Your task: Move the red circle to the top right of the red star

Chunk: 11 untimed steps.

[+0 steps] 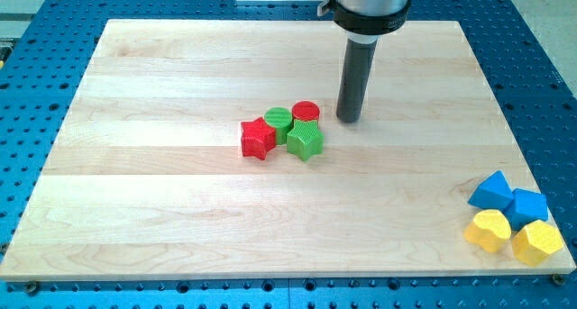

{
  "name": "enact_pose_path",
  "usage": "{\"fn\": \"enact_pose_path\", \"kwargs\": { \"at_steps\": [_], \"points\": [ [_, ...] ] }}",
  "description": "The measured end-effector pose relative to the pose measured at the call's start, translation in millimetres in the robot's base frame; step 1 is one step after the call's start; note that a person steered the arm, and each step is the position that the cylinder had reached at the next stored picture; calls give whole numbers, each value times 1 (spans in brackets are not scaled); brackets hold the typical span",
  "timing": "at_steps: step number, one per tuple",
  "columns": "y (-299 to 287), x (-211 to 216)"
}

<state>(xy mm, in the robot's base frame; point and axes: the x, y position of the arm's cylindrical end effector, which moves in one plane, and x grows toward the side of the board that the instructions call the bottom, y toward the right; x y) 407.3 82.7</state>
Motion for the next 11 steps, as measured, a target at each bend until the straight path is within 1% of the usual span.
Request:
{"fn": "enact_pose_path", "kwargs": {
  "at_steps": [3,4,5,6,7,9,10,11],
  "points": [
    [-23,28],
    [-30,19],
    [-39,-39],
    [-101,-57],
    [-131,-57],
    [-35,-52],
    [-31,-27],
    [-49,11]
  ]
}}
